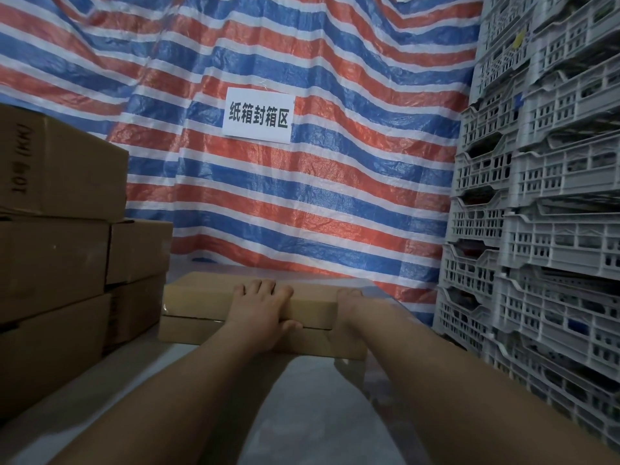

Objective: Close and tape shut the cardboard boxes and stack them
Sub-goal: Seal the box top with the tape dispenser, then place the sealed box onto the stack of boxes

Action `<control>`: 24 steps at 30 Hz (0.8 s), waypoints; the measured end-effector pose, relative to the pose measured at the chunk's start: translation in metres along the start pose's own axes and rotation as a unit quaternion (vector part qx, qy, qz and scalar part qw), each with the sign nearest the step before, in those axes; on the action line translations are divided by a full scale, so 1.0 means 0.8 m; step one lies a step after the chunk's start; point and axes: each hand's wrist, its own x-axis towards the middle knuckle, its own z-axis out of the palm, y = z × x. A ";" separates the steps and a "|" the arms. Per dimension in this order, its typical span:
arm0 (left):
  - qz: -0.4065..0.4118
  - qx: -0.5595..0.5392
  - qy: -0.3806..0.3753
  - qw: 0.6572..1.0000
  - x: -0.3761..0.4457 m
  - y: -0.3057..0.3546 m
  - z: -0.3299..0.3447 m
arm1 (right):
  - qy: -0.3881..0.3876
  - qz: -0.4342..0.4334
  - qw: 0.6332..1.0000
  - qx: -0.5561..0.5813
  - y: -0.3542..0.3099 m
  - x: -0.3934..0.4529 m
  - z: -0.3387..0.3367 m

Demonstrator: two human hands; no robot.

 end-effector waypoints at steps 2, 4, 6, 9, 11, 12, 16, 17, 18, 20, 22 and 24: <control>-0.002 0.002 -0.003 1.000 -0.001 -0.002 -0.002 | 0.005 0.000 1.000 -0.011 -0.005 0.002 0.003; -0.004 0.002 -0.007 1.000 -0.001 -0.004 -0.003 | 0.001 -0.005 1.000 -0.009 -0.008 0.007 0.007; -0.006 0.002 -0.013 1.000 -0.001 -0.007 -0.003 | 0.002 -0.009 1.000 -0.004 -0.011 0.014 0.011; -0.012 -0.002 -0.019 1.000 0.000 -0.012 -0.002 | 0.004 -0.016 1.000 -0.005 -0.015 0.020 0.014; -0.013 -0.002 -0.022 1.000 0.000 -0.014 -0.002 | 0.002 -0.016 1.000 -0.011 -0.017 0.022 0.014; -0.014 0.001 -0.027 1.000 0.000 -0.015 -0.003 | 0.002 -0.015 1.000 -0.015 -0.018 0.023 0.013; -0.025 0.024 -0.064 0.997 0.000 -0.010 -0.017 | 0.010 -0.014 0.998 -0.054 -0.018 0.020 0.006; -0.027 0.020 -0.069 0.997 -0.001 -0.008 -0.024 | 0.022 -0.017 0.997 -0.072 -0.017 0.014 0.001; -0.028 0.011 -0.070 0.997 -0.003 -0.007 -0.034 | 0.039 -0.023 0.995 -0.094 -0.017 0.006 -0.005; -0.017 0.003 -0.057 0.998 -0.011 -0.007 -0.060 | 0.075 -0.041 0.987 -0.134 -0.017 -0.016 -0.020; -0.002 0.020 -0.039 0.999 -0.025 -0.008 -0.090 | 0.104 -0.055 0.983 -0.140 -0.020 -0.040 -0.033; 0.015 0.041 -0.017 0.999 -0.045 -0.010 -0.121 | 0.110 -0.060 0.984 -0.129 -0.028 -0.067 -0.048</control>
